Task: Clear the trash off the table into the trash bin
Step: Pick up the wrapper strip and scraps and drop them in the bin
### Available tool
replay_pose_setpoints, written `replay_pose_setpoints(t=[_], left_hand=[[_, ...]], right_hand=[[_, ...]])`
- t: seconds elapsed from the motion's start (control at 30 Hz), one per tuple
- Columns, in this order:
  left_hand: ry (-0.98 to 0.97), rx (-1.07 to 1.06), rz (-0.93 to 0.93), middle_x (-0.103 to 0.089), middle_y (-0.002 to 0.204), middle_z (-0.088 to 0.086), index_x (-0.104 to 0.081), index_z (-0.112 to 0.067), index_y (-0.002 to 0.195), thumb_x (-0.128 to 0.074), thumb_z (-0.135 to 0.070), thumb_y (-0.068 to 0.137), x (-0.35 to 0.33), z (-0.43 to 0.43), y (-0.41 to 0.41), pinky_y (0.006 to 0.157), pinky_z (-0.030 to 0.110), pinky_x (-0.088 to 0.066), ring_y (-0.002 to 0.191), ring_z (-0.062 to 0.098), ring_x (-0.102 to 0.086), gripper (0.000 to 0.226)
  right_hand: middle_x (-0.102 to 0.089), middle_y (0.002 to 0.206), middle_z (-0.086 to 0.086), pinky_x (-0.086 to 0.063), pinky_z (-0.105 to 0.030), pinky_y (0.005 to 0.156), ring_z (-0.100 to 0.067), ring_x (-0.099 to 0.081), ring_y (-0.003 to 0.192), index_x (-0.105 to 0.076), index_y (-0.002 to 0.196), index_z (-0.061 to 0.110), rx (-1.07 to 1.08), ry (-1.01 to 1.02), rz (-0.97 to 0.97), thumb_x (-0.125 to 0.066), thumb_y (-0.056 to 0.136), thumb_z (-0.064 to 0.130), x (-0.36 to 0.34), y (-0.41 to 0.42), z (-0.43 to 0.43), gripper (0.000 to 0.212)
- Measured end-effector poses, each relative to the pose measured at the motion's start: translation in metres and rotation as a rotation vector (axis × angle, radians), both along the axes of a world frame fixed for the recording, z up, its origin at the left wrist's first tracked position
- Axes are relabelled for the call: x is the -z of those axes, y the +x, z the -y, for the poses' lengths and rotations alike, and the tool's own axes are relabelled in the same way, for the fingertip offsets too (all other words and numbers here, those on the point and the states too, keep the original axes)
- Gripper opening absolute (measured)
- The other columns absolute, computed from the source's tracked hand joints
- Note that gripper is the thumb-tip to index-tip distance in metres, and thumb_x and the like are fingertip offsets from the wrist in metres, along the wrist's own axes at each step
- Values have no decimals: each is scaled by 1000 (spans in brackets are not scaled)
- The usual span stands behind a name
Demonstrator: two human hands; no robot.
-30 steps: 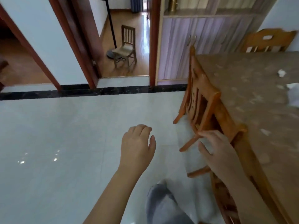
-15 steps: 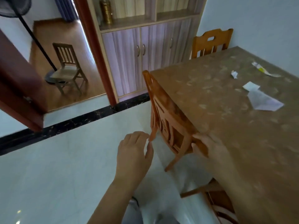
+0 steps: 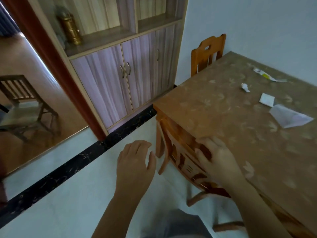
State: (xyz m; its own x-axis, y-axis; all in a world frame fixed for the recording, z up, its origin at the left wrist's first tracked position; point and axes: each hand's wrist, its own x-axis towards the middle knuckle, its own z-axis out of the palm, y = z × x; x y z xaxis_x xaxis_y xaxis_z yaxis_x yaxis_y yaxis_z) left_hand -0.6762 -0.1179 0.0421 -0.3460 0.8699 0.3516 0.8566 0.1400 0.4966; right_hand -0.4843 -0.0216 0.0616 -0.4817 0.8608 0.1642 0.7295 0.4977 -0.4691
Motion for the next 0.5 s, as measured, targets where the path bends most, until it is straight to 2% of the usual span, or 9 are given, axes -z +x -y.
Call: replay_pose_setpoints(t=[0.13, 0.23, 0.37, 0.5], left_hand=[[-25, 20, 33, -71, 87, 11, -67, -5, 92, -41, -30, 82, 13, -40, -50, 74, 29, -45, 79, 24, -66, 37], [-33, 59, 38, -70, 86, 10, -67, -6, 92, -41, -30, 82, 20, -80, -87, 73, 29, -46, 80, 23, -65, 36], [-29, 98, 4, -69, 83, 12, -66, -3, 92, -44, -25, 82, 23, -147, -142, 71, 35, -52, 78, 26, -64, 32], [-24, 145, -66, -67, 81, 10, -65, -3, 91, -44, -23, 83, 6, -216, -191, 64, 31, -51, 74, 23, -60, 30]], right_hand=[[-61, 99, -2, -36, -15, 68, -15, -55, 85, -60, 101, 14, -44, -34, 17, -62, 80, 14, 12, -55, -30, 21], [-60, 97, -2, -47, -25, 67, -18, -55, 84, -60, 102, 15, 2, -56, 26, -57, 83, 19, 20, -86, -66, 20], [-60, 97, -8, -49, -35, 70, -24, -56, 86, -61, 99, 9, 42, -33, 9, -53, 84, 21, 31, -133, -136, 21], [-61, 102, -10, -51, -38, 72, -16, -51, 90, -62, 101, 8, -6, -46, 49, -38, 82, 33, 32, -180, -207, 40]])
